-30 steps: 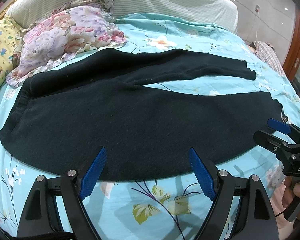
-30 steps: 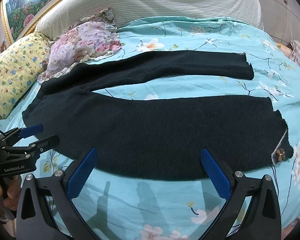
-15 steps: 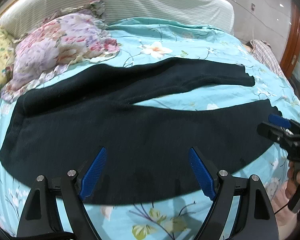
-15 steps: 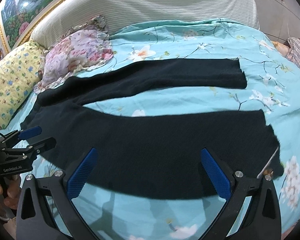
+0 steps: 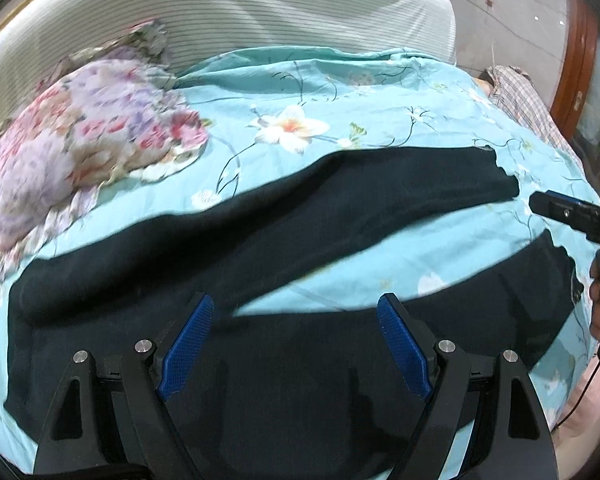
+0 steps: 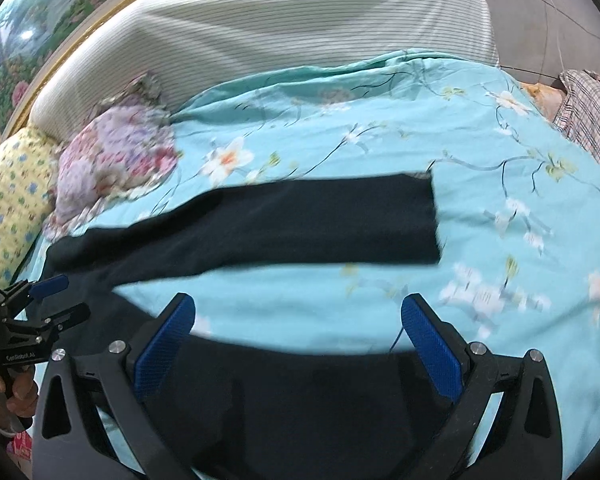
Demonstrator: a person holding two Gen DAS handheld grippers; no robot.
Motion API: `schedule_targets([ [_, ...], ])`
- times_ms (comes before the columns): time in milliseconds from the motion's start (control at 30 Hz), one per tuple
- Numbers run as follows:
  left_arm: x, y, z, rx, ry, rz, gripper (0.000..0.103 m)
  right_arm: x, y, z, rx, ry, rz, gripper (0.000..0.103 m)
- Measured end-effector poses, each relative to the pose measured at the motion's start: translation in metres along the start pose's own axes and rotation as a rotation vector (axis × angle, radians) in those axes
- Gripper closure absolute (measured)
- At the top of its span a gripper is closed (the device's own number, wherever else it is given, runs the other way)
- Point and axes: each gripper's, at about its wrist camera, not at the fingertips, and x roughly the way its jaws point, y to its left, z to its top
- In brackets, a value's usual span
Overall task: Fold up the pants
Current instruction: 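Lower both tools onto the pants' waistband and close both grippers on it, then lift the waistband with both grippers and carry it toward the leg cuffs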
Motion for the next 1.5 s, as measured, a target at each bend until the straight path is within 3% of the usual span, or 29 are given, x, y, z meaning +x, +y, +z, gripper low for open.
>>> schedule_targets([
  [567, 0.093, 0.013, 0.089, 0.045, 0.071, -0.032, 0.019, 0.059, -0.069, 0.075, 0.055, 0.075, -0.031, 0.001],
  [800, 0.133, 0.008, 0.111, 0.118, 0.121, -0.04, 0.019, 0.088, -0.09, 0.088, 0.078, 0.122, -0.026, 0.007],
  [1000, 0.17, -0.002, 0.12, 0.184, 0.19, -0.056, 0.02, 0.11, -0.101, 0.092, 0.1, 0.169, -0.01, 0.021],
  [1033, 0.174, -0.004, 0.12, 0.195, 0.203, -0.064, 0.022, 0.112, -0.102, 0.092, 0.102, 0.174, -0.006, 0.025],
  [1100, 0.179, -0.007, 0.118, 0.207, 0.218, -0.089, 0.04, 0.116, -0.105, 0.093, 0.109, 0.182, -0.001, 0.032],
  [1133, 0.178, -0.008, 0.118, 0.21, 0.218, -0.108, 0.046, 0.116, -0.106, 0.093, 0.113, 0.183, 0.002, 0.043],
  [1167, 0.175, -0.01, 0.118, 0.216, 0.211, -0.122, 0.061, 0.116, -0.107, 0.094, 0.117, 0.181, 0.004, 0.05],
  [1200, 0.173, -0.013, 0.117, 0.226, 0.204, -0.121, 0.08, 0.116, -0.11, 0.096, 0.128, 0.178, 0.014, 0.064],
  [1267, 0.164, -0.018, 0.114, 0.249, 0.193, -0.117, 0.093, 0.116, -0.114, 0.098, 0.153, 0.182, 0.043, 0.086],
  [1300, 0.158, -0.018, 0.113, 0.253, 0.183, -0.123, 0.096, 0.113, -0.117, 0.098, 0.174, 0.179, 0.07, 0.092],
  [1500, 0.103, -0.017, 0.1, 0.233, 0.11, -0.182, 0.098, 0.079, -0.11, 0.103, 0.143, 0.111, 0.154, 0.093],
])
